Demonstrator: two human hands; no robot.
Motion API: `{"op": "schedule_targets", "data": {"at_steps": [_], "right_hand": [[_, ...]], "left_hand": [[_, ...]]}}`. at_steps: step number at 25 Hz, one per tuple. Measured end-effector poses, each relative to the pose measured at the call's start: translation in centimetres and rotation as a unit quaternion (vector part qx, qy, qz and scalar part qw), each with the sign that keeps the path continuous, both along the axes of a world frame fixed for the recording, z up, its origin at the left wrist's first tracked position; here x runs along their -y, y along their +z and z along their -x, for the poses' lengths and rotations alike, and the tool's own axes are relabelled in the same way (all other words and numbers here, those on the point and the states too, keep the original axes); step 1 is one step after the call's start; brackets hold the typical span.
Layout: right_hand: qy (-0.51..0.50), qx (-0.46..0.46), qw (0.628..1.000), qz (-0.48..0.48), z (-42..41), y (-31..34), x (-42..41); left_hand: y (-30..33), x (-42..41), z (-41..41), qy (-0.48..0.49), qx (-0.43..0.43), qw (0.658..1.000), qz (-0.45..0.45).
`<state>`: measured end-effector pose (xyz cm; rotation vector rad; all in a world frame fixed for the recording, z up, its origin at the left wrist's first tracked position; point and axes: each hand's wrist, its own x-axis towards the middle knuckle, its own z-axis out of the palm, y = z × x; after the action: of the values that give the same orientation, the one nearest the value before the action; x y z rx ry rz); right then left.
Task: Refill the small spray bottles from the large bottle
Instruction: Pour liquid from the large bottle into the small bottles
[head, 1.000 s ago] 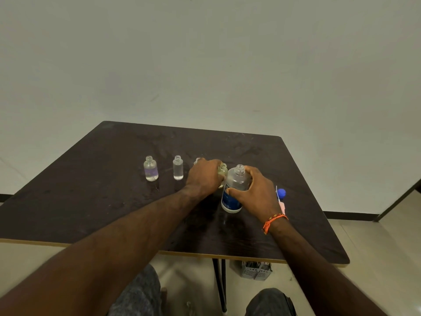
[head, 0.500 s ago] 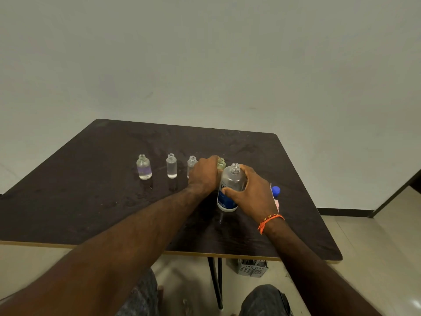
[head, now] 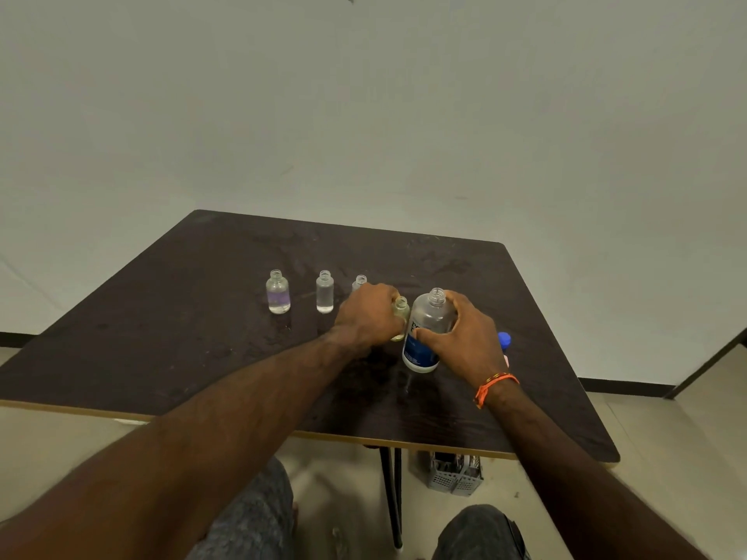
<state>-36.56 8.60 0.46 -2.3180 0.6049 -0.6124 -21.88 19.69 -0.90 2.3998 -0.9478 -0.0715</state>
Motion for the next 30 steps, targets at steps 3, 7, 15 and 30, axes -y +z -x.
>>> {"op": "schedule_targets", "data": {"at_steps": [3,7,15,30], "right_hand": [[-0.005,-0.006,1.000,0.003,0.0,-0.2,0.0],[-0.005,-0.008,1.000,0.003,-0.1,-0.2,-0.2],[0.015,-0.012,1.000,0.000,-0.1,-0.2,-0.4],[0.037,-0.018,0.998,-0.051,1.2,1.6,2.2]], "left_hand": [[0.3,-1.6,0.3,-0.021,0.017,1.000,-0.015],[0.6,-3.8,0.3,-0.007,0.041,0.998,-0.047],[0.5,-5.6,0.3,-0.008,0.052,0.995,-0.080],[2.0,-1.5,1.7,-0.173,0.144,0.974,0.005]]}}
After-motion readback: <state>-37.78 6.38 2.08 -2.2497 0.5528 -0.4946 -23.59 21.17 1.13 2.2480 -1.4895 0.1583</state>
